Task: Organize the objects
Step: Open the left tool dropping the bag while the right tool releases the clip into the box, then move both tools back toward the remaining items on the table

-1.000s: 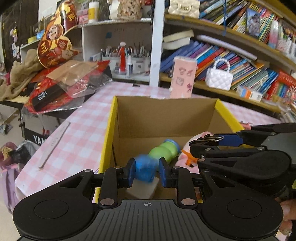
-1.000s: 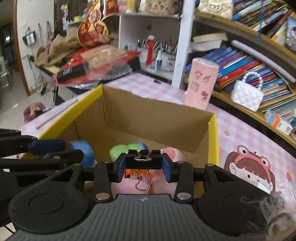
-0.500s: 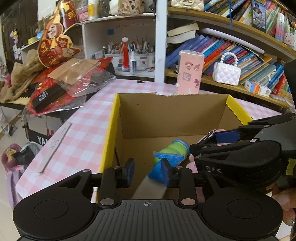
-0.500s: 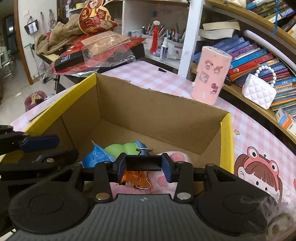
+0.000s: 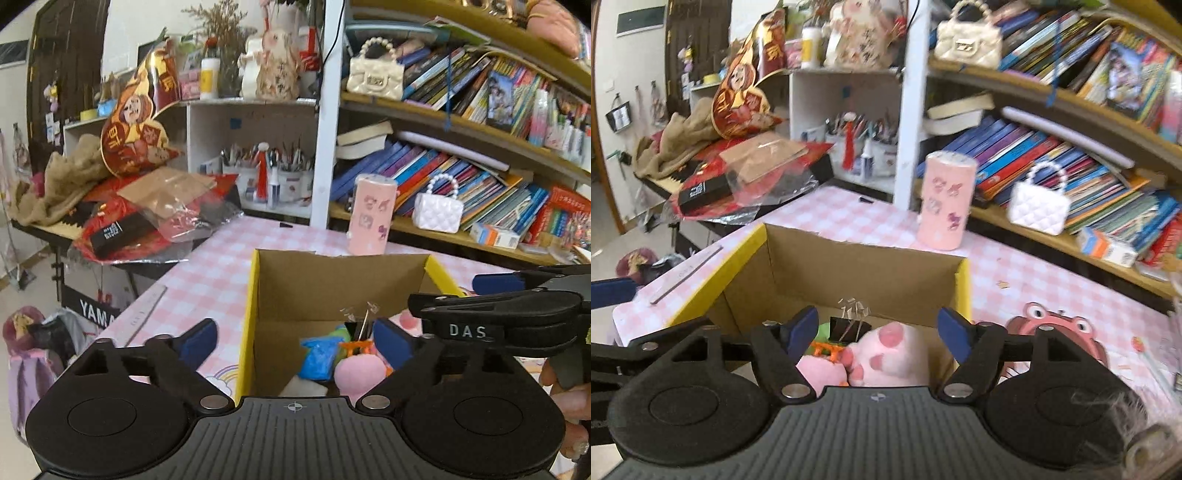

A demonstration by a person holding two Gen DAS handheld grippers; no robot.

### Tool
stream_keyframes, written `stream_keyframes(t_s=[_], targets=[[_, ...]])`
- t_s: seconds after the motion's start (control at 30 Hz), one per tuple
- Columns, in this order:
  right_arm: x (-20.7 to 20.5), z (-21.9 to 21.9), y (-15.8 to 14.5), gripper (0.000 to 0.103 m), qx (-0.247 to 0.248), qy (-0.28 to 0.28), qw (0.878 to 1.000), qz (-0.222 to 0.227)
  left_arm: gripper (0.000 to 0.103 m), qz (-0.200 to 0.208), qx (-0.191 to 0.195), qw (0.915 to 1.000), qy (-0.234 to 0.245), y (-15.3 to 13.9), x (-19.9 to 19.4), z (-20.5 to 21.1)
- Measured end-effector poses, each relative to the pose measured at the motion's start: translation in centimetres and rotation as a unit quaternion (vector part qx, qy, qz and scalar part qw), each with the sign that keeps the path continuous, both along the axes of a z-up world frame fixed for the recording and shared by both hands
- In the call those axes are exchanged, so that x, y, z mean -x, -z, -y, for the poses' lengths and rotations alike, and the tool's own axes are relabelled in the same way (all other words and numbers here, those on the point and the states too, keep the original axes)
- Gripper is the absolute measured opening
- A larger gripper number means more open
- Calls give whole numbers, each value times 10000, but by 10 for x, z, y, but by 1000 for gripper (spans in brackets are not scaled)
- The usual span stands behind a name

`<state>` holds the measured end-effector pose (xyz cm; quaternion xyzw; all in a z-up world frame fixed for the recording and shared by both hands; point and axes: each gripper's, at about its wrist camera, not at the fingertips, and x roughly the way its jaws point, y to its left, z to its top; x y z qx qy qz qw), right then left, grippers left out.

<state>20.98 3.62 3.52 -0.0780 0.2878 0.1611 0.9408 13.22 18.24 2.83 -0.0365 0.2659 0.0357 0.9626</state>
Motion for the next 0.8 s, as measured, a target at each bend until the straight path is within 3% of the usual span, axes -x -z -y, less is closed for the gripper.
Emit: stream_keyframes(t_s=[0.2,0.8], targets=[[48,7,-1,74,64,158,9998,36,99,-70,12,9999,86,3,34,1],[161,13,48,80,335,287,9969,-656,99,-867,134,9961,-14,41,123,-4]])
